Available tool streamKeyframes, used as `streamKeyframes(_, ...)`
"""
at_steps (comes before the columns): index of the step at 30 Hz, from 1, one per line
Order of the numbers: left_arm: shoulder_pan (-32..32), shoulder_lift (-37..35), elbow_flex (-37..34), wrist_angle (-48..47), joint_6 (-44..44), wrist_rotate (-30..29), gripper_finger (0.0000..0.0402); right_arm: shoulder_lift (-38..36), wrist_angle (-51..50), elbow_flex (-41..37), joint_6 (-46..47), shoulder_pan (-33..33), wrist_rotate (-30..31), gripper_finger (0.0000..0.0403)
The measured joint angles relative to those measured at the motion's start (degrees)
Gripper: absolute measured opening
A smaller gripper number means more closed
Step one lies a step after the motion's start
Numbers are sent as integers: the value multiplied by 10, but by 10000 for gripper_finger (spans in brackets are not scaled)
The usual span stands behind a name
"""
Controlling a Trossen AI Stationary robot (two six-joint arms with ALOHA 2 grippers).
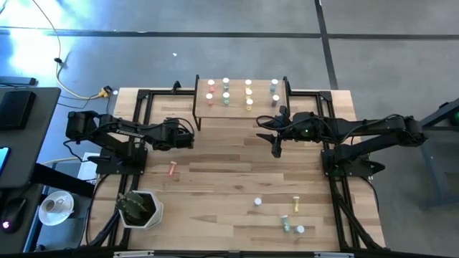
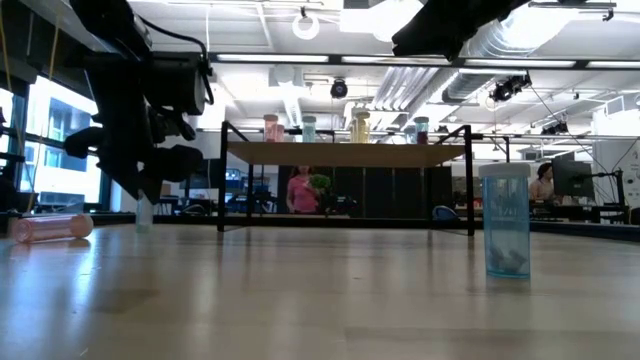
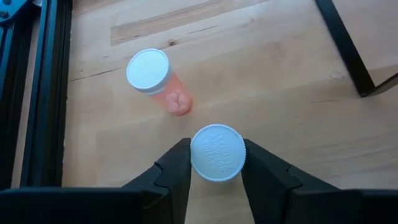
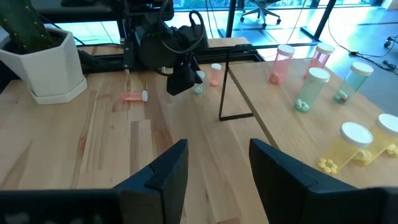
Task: Pick and place medicine bottles onto shelf by color
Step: Put the light blue medicine bottle on the shelf
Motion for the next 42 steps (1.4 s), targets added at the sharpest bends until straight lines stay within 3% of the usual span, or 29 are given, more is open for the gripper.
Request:
streamKeyframes(18,-3,-9,0,2,49,14,117,0,0,0,0,0,0,162)
streamKeyframes(33,-87,-104,10,20,61,29,117,1,-1,0,2,0,0,162)
streamKeyframes(42,-114,-120,78,79,190,28,117,1,-1,0,2,0,0,162)
